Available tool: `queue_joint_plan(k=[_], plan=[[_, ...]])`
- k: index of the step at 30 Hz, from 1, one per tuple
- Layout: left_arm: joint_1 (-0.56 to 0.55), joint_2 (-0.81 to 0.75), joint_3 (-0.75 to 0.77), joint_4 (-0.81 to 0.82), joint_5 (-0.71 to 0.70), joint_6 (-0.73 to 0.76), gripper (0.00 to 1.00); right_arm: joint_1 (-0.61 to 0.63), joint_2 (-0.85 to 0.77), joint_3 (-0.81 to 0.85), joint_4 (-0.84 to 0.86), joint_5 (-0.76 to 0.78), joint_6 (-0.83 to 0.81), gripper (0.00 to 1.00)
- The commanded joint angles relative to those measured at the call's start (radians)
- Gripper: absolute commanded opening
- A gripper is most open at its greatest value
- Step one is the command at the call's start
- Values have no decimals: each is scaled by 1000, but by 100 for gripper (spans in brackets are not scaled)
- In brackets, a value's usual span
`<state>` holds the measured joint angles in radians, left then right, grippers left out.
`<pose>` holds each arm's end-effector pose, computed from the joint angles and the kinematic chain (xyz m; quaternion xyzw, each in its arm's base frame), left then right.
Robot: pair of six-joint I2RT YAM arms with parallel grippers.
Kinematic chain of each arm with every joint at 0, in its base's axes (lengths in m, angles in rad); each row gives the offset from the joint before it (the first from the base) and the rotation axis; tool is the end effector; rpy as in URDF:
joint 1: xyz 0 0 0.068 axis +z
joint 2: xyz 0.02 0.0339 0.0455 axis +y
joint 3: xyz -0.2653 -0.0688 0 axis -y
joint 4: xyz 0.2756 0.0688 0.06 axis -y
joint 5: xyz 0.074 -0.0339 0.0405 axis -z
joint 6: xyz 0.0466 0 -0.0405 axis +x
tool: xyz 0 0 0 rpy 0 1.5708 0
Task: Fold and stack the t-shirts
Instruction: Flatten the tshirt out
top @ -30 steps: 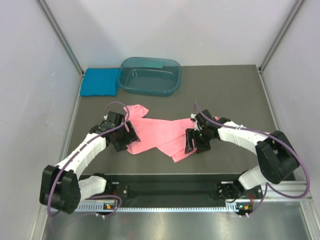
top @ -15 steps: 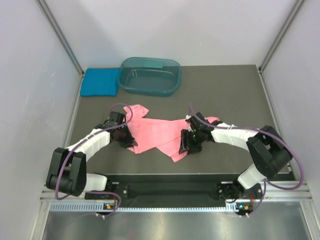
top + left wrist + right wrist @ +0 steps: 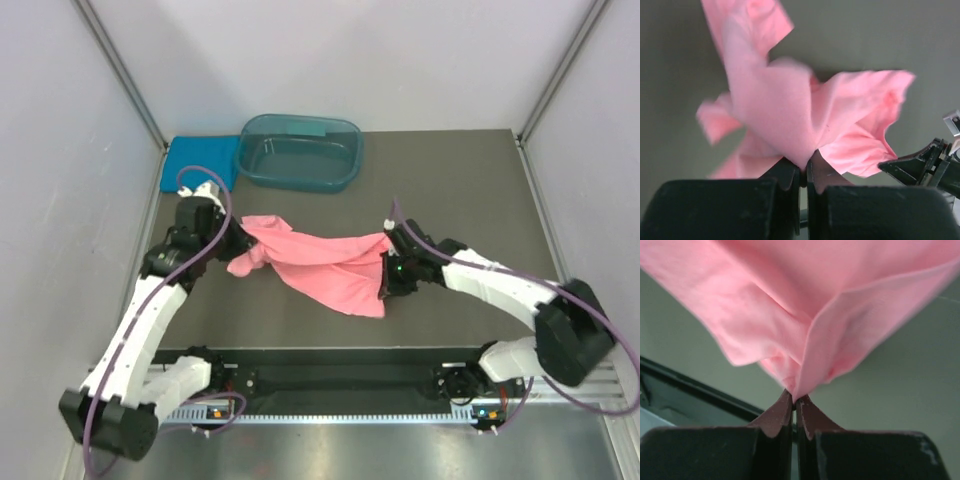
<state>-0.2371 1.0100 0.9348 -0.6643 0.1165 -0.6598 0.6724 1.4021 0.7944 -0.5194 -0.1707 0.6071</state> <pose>0.2389 -0.0633 0.2962 -0.1686 0.8979 -0.2228 0.3401 0.2200 0.1852 0.1586 -0.0505 0.9708 0.1976 0.1262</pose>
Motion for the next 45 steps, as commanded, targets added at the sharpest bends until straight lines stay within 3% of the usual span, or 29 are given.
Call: queue_joint_plan(k=[1, 7, 15, 18, 23, 26, 27, 29, 30, 31, 34, 37, 40, 41, 45], plan=[[5, -127, 107, -92, -84, 66, 0, 12, -170, 115, -150, 92, -59, 0], [5, -263, 281, -170, -140, 153, 0, 12, -431, 184, -339, 240, -92, 0], [5, -277, 499, -170, -146, 132, 0, 12, -692, 174, -522, 329, -21, 0], [5, -205, 475, -150, -130, 92, 0, 10, -709, 163, -530, 361, 0, 0], [5, 99, 423, -132, -20, 12, 0, -20, -596, 131, -435, 424, -76, 0], [7, 298, 430, -86, 14, 14, 16, -226, -472, 117, -320, 307, -200, 0], [7, 350, 441, -83, 2, 22, 27, -285, -439, 117, -292, 259, -228, 0], [31, 519, 522, -113, 21, 52, 35, -403, -320, 147, -228, 174, -297, 0], [39, 621, 573, -153, 25, 61, 50, -419, -274, 167, -216, 174, -322, 0], [41, 656, 663, -182, 6, 81, 57, -425, -180, 193, -211, 178, -358, 0], [41, 665, 731, -227, -72, 115, 77, -425, -36, 299, -222, 174, -377, 0], [42, 580, 663, -225, -139, 155, 83, -428, 29, 344, -231, 197, -372, 5], [44, 454, 490, -216, -126, 154, 81, -427, 54, 353, -263, 272, -369, 29], [45, 419, 434, -213, -121, 141, 80, -428, 51, 344, -268, 299, -374, 44], [62, 196, 141, -198, -94, 37, 74, -433, 26, 302, -297, 333, -368, 57]])
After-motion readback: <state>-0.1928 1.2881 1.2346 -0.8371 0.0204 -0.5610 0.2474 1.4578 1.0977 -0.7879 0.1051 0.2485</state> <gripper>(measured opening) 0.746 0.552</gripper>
